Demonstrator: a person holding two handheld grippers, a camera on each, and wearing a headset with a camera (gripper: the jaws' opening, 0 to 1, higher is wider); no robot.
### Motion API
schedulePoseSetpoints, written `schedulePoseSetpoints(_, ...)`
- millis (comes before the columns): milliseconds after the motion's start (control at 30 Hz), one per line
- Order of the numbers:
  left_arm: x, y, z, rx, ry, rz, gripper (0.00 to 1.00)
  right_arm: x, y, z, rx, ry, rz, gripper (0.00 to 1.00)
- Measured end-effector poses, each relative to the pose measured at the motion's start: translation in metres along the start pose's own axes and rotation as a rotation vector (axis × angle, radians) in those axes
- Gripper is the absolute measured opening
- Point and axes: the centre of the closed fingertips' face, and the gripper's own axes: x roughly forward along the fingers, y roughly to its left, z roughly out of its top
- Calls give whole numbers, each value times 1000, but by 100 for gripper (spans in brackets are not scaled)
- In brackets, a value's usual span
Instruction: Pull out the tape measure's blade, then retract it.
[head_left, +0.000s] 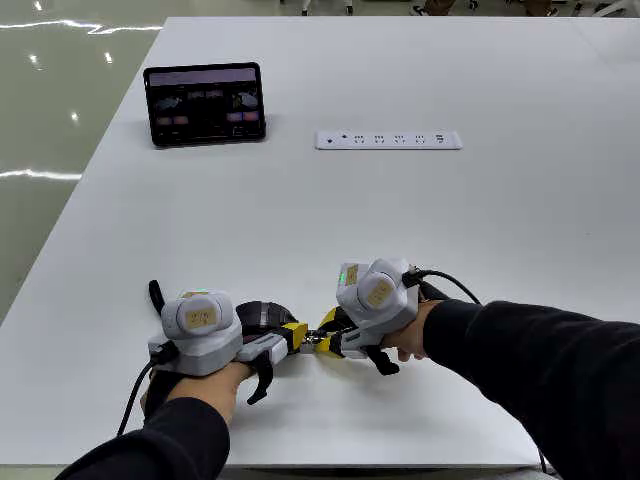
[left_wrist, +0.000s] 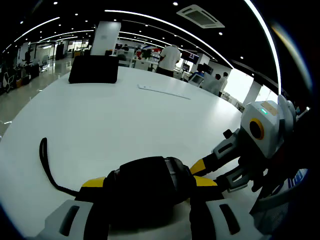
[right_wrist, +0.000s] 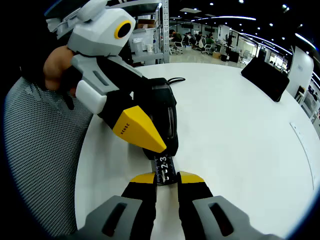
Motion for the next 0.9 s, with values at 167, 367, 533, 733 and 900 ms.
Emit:
schedulePoseSetpoints(167,0,0,0,-1,-1,-1,61,1,0,1,-9,-1,8,11)
schedulePoseSetpoints(367,1,0,0,-5,-3,-2,61,5,1,5,0,-9,18,11)
schedulePoseSetpoints(533,1,1,0,-3,-4,-1,61,7,2,7,-29,-9,11,12)
schedulePoseSetpoints(733,1,1,1,-6,-6,0,61,1,0,0,-41,-28,12,11)
schedulePoseSetpoints(900,1,1,0,-8,-5,-1,61,2,0,2,-28,-31,8,11)
